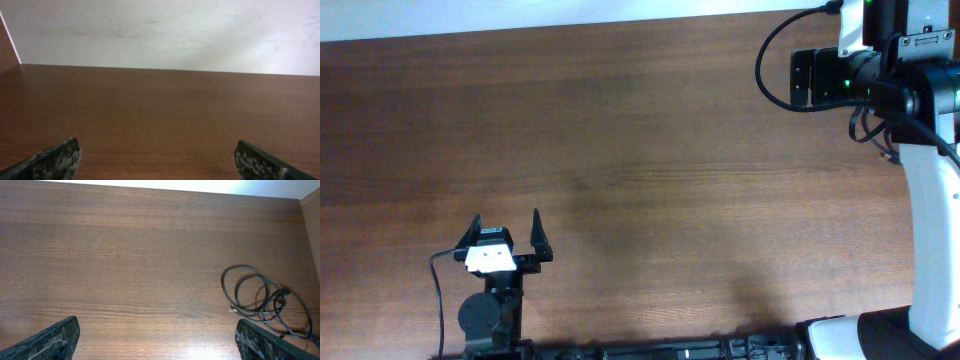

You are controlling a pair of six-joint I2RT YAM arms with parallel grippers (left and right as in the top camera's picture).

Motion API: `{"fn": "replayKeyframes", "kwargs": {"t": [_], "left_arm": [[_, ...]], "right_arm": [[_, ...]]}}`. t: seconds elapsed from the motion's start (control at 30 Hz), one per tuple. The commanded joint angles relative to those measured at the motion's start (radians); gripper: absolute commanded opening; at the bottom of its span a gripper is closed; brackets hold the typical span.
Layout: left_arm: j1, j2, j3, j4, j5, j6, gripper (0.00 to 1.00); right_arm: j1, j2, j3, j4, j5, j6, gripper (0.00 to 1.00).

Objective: Untangle cables

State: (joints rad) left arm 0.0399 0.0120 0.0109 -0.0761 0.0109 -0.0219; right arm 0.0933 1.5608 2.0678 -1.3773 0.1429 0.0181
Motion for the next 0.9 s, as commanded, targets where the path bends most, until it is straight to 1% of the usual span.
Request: {"fn": "replayKeyframes", "kwargs": {"t": [0.0,0.5,0.77,0.87], "left_arm": [[0.004,-0.007,-0.002,-0.008,-0.010,0.012,0.99],[0.004,-0.007,-0.002,-0.008,-0.010,0.012,0.99],[0.004,-0.007,-0.002,-0.008,-0.010,0.012,0.99],[0.004,-0.007,-0.002,-0.008,-0.010,0.012,0.99]], "right_arm": [[0.005,0.003,-0.003,0.000,0.019,-0.003,0.99],[0.005,0.006,-0.003,0.000,0.019,-0.003,0.99],[0.005,0.005,-0.003,-0.033,0.019,-0.003,0.99],[0.005,0.005,-0.003,-0.043,-0.023,-0.003,0.99]]}}
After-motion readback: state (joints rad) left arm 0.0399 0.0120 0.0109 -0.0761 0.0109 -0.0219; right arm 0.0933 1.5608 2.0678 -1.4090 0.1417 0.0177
